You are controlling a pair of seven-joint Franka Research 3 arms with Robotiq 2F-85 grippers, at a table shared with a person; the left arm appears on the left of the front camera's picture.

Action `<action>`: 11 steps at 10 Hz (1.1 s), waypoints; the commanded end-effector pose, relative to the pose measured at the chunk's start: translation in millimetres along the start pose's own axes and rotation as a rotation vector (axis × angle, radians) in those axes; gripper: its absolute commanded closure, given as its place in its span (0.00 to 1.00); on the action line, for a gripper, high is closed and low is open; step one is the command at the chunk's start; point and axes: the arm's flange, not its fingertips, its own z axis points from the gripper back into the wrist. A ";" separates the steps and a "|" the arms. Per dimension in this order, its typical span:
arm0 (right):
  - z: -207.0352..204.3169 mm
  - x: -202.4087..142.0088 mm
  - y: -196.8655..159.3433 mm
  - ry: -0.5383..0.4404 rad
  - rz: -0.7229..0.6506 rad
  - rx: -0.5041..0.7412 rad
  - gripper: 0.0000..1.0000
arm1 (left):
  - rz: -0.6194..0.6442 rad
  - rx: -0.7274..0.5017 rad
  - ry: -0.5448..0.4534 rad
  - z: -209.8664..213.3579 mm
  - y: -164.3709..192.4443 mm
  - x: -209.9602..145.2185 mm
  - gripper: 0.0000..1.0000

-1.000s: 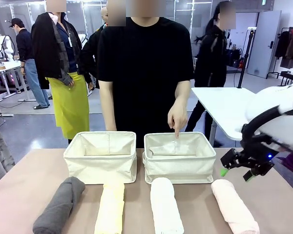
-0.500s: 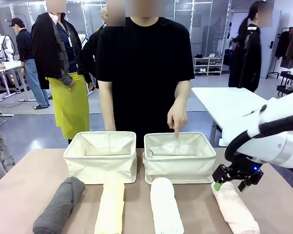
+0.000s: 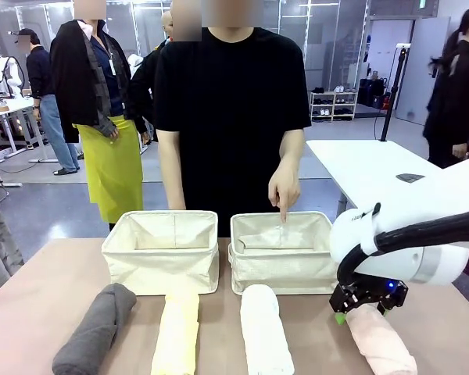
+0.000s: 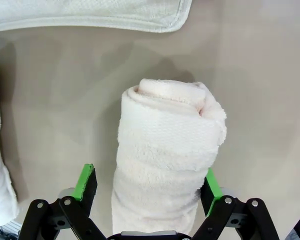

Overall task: Divide the towels into two baskets.
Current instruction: Pick up one hotel-folded towel and place it in the Fabric basket indicated by the person.

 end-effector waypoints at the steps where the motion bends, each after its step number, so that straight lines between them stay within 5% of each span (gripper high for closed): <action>1: -24.0 -81.9 -11.8 -0.023 -0.019 -0.067 0.00 | -0.007 -0.022 -0.013 2.6 -0.3 0.9 0.00; 2: -18.8 -82.3 -14.6 -0.034 -0.012 -0.070 0.02 | -0.007 -0.022 -0.013 2.6 -0.3 0.9 0.00; 3: -13.9 -81.0 -16.0 -0.043 -0.012 -0.063 0.19 | -0.007 -0.022 -0.013 2.6 -0.3 0.9 0.00; 4: -11.0 -82.5 -17.0 -0.047 -0.011 -0.060 0.21 | -0.007 -0.022 -0.013 2.6 -0.3 0.9 0.00; 5: -8.6 -84.3 -18.8 -0.045 -0.011 -0.057 0.38 | -0.007 -0.022 -0.013 2.6 -0.3 0.9 0.00; 6: -6.3 -86.4 -20.1 -0.042 -0.011 -0.051 0.41 | -0.007 -0.022 -0.013 2.6 -0.3 0.9 0.00; 7: -4.1 -89.4 -22.2 -0.025 -0.010 -0.037 0.58 | -0.007 -0.022 -0.013 2.6 -0.3 0.9 0.00; 8: 3.5 -90.0 -24.0 -0.045 -0.048 -0.010 0.58 | -0.007 -0.022 -0.013 2.6 -0.3 0.9 0.00; 9: 5.3 -3.3 -4.0 -0.036 -0.027 -0.050 0.58 | -0.007 -0.022 -0.013 2.6 -0.3 0.9 0.00; 11: 5.3 -3.3 -4.0 -0.036 -0.027 -0.050 0.58 | -0.007 -0.022 -0.013 2.6 -0.3 0.9 0.00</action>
